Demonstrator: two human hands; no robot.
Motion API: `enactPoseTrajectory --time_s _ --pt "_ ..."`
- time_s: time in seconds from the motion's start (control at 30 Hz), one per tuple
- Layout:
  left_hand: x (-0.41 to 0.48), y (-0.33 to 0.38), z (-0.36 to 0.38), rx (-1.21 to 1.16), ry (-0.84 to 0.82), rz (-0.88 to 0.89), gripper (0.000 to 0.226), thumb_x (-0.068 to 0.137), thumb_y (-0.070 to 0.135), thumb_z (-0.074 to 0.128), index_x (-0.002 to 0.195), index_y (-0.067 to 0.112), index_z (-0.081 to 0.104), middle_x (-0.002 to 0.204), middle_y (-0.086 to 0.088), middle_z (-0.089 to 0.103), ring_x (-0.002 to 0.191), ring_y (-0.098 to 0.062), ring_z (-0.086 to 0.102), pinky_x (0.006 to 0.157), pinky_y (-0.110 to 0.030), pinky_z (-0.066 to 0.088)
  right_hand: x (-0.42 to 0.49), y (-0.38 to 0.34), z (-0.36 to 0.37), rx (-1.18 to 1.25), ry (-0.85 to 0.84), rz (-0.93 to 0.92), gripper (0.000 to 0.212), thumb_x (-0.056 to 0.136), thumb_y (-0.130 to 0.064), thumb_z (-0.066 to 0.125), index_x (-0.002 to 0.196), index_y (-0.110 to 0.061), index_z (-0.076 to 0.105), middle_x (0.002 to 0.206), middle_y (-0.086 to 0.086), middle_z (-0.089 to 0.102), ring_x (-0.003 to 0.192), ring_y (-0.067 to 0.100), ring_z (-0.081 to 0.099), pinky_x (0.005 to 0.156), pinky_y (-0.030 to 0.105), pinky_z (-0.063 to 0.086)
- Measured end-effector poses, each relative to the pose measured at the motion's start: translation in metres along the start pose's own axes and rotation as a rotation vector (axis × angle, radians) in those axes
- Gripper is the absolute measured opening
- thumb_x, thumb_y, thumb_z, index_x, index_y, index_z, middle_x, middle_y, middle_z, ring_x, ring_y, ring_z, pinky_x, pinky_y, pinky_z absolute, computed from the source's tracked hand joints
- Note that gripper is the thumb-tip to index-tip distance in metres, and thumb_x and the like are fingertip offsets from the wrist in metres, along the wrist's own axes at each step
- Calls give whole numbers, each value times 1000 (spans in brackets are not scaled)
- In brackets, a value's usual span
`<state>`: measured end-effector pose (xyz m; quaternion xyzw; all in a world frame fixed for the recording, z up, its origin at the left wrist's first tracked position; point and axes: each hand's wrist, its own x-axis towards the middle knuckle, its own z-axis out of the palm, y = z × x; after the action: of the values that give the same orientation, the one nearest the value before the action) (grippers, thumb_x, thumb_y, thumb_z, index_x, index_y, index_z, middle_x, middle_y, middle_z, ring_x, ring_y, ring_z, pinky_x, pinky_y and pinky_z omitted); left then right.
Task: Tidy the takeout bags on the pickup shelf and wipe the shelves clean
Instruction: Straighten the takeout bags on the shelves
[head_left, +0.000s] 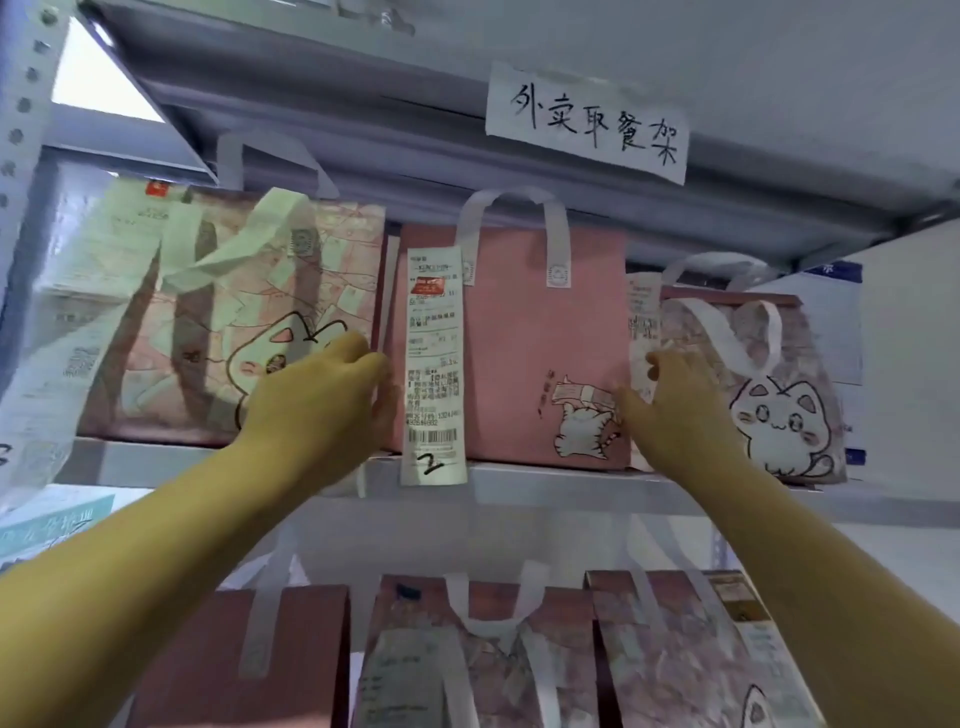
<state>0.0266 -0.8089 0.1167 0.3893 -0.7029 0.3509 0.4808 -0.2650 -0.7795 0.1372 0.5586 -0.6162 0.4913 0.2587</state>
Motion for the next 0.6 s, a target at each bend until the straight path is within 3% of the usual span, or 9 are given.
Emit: enactPoseTrajectory --time_s 0.13,0.3,0.43,0.6 --pt "0 4 5 45 -23 -63 27 90 35 50 96 13 65 95 -4 55 71 -31 60 59 -42 53 4 6 7 81 -82 -34 32 92 -36 51 107 -8 59 103 9 62 86 26 55 71 32 40" --pt "-1 9 8 81 -31 -109 27 92 34 49 101 14 65 97 -5 55 70 -32 59 59 -41 53 14 16 16 151 -90 -16 11 92 -24 50 90 -15 56 84 4 60 74 23 55 59 30 37" --pt "-1 11 9 85 -30 -156 29 91 34 50 102 11 62 98 -7 54 73 -34 59 63 -43 53 23 27 22 187 -84 24 7 90 -16 51 85 -14 55 78 6 59 72 27 56 61 31 41" --pt "-1 14 13 76 -60 -210 33 94 39 44 104 15 64 103 -4 53 81 -32 59 68 -39 50 25 39 28 307 -80 45 15 92 -20 52 77 -16 54 72 6 61 69 28 60 64 32 47"
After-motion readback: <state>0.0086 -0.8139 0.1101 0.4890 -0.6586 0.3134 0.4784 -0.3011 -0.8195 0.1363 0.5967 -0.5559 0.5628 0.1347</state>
